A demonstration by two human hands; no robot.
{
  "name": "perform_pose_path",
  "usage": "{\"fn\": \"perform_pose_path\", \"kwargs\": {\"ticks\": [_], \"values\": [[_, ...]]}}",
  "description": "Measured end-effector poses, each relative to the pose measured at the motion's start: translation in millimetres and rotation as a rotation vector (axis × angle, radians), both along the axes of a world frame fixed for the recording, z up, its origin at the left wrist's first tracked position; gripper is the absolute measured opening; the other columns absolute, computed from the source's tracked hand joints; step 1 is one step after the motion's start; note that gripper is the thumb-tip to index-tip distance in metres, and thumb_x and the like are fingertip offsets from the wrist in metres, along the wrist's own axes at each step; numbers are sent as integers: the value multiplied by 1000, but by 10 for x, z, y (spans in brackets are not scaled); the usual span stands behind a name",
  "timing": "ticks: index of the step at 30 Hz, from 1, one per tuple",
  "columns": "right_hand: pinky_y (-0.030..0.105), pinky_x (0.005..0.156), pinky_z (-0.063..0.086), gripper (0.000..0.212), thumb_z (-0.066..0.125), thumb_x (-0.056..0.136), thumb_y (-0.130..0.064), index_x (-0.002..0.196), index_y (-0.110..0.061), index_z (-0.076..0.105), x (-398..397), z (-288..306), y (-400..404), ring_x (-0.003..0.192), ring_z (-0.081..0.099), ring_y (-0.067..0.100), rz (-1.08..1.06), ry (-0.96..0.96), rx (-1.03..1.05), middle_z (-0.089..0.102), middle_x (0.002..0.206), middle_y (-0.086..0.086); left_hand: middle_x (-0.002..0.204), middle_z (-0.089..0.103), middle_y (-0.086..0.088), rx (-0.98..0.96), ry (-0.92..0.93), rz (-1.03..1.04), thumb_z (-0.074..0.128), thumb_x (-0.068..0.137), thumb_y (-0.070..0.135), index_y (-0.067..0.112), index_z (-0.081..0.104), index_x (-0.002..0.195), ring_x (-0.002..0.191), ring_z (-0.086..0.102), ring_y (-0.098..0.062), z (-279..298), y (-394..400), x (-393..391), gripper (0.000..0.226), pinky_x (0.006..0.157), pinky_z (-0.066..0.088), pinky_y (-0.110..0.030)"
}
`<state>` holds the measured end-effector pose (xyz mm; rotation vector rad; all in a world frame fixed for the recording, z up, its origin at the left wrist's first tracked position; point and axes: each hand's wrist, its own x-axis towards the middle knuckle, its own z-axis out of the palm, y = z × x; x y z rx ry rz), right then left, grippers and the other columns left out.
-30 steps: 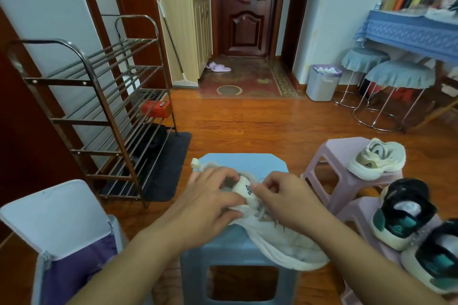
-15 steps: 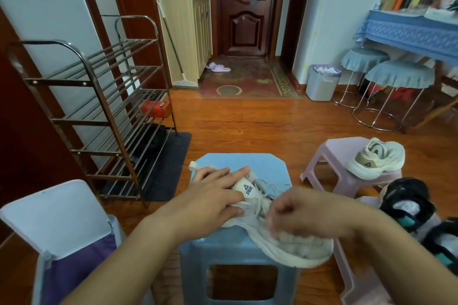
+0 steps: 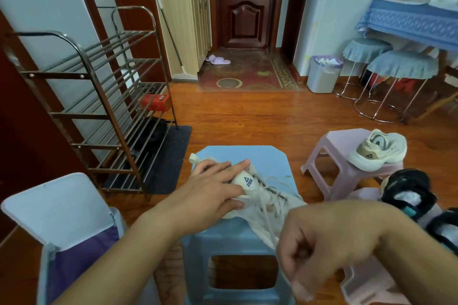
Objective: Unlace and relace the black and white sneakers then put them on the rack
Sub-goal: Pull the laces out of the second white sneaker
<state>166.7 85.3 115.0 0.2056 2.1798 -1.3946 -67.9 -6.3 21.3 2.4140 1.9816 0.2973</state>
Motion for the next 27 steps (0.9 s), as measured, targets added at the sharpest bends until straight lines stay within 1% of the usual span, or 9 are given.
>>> {"fn": "perform_pose_path", "kwargs": {"ticks": [2, 6, 11, 14, 17, 19, 21, 23, 27], "values": [[23, 60, 37, 25, 68, 94, -31, 81, -11, 75, -6, -109, 44, 60, 48, 7, -143, 47, 152, 58, 65, -8, 169, 8, 13, -6, 7, 3, 24, 96, 64, 35, 65, 97, 154, 22, -17, 17, -16, 9, 50, 119, 8, -36], [24, 49, 39, 53, 57, 93, -61, 65, -16, 63, -429, -462, 115, 48, 51, 11, -934, 163, 412, 55, 56, -1, 169, 9, 12, 2, -1, -6, 24, 96, 64, 37, 59, 91, 154, 21, -18, 15, -36, 10, 44, 120, 7, -37], [29, 56, 44, 34, 67, 92, -35, 64, -18, 58, -555, -562, 159, 55, 51, 14, -816, 201, 558, 55, 58, -1, 168, 16, 10, 48, -13, -22, 33, 98, 61, 35, 59, 86, 151, 29, -18, -45, -8, -2, 39, 118, 10, -34], [18, 67, 45, 19, 68, 93, -17, 76, -23, 70, -241, -273, 14, 66, 58, -1, -206, 177, 216, 66, 67, -12, 167, 19, 9, 55, -10, -14, 34, 97, 60, 33, 64, 87, 149, 33, -19, -48, 4, -16, 42, 117, 13, -36], [23, 86, 50, 25, 56, 99, -27, 110, -12, 72, -57, -315, -147, 93, 67, 11, 219, 40, 111, 73, 106, 1, 169, 11, 13, -1, -31, -5, 30, 96, 62, 37, 67, 97, 153, 23, -15, 4, -11, -7, 46, 119, 11, -37], [30, 80, 53, 24, 57, 98, -35, 105, -20, 74, -100, -444, -101, 82, 66, 12, 2, 73, 257, 73, 95, -2, 169, 10, 12, -20, -47, -29, 31, 96, 63, 38, 69, 100, 154, 19, -12, 38, -38, -23, 46, 120, 10, -37], [33, 63, 49, 22, 63, 96, -36, 88, -20, 75, -163, -560, 112, 63, 57, 11, -496, 159, 474, 66, 72, -6, 169, 9, 13, -43, -65, -64, 40, 96, 62, 38, 72, 101, 155, 12, -8, 69, -59, -60, 41, 122, 7, -36], [32, 58, 49, 22, 66, 94, -33, 81, -17, 73, -212, -649, 318, 63, 60, 17, -810, 255, 588, 68, 71, -4, 168, 3, 19, -93, -76, -65, 51, 96, 59, 38, 75, 101, 155, -1, -3, 99, -67, -75, 32, 124, 1, -32], [22, 65, 47, 9, 68, 91, -23, 93, -32, 65, -266, -774, 331, 75, 59, 7, -744, 344, 693, 62, 85, -12, 166, -2, 26, -139, -103, -57, 60, 95, 54, 43, 76, 100, 153, -13, 1, 149, -69, -57, 20, 124, -6, -32]]}}
